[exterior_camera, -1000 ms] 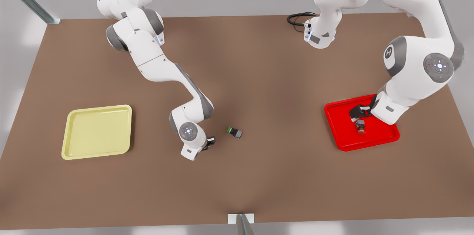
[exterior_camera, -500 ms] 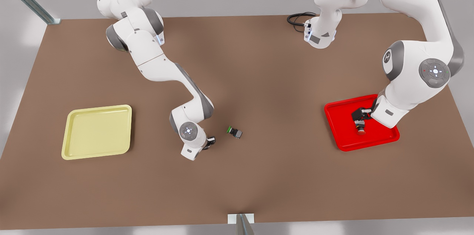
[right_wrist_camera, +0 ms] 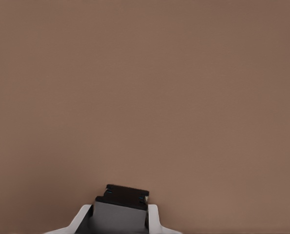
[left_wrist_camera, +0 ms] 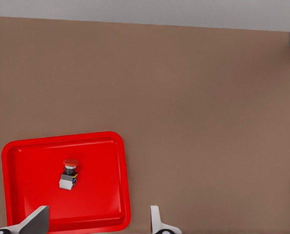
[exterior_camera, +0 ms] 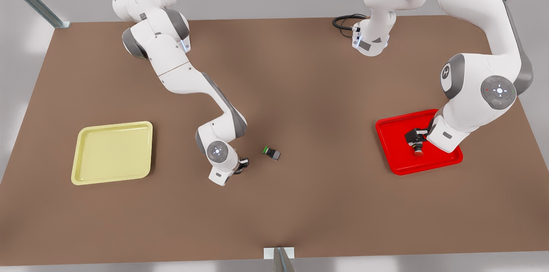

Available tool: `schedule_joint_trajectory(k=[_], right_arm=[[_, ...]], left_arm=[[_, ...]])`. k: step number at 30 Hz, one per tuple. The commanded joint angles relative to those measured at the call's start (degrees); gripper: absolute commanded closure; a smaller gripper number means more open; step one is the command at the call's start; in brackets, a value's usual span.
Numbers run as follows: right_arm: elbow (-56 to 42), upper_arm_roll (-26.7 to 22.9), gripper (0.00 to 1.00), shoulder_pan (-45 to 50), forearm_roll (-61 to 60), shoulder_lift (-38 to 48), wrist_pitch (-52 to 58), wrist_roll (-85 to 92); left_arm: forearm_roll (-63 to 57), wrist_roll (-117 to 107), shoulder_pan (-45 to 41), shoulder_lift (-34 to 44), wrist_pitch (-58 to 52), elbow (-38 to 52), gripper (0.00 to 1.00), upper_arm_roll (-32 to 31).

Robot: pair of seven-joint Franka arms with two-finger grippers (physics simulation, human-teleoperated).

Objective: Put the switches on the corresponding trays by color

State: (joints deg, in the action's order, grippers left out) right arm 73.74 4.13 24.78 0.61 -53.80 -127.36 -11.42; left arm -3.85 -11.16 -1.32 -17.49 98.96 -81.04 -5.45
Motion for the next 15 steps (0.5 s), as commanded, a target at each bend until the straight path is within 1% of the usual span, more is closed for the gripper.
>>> schedule_joint_trajectory(k=[1, 4, 15], right_arm=[[0.0, 0.0, 0.46, 0.1, 0.0, 0.0, -0.1, 0.0], [0.0, 0.0, 0.48, 0.0, 0.0, -0.1, -0.1, 0.0], [0.3, 0.0, 0.48, -0.4, 0.2, 1.7, 0.4, 0.9]], left_arm=[[0.0, 0.0, 0.0, 0.0, 0.0, 0.0, 0.00, 0.0], [0.1, 0.0, 0.0, -0.1, 0.1, 0.0, 0.00, 0.0], [0.1, 0.1, -0.8, -0.4, -0.4, 0.3, 0.00, 0.0]])
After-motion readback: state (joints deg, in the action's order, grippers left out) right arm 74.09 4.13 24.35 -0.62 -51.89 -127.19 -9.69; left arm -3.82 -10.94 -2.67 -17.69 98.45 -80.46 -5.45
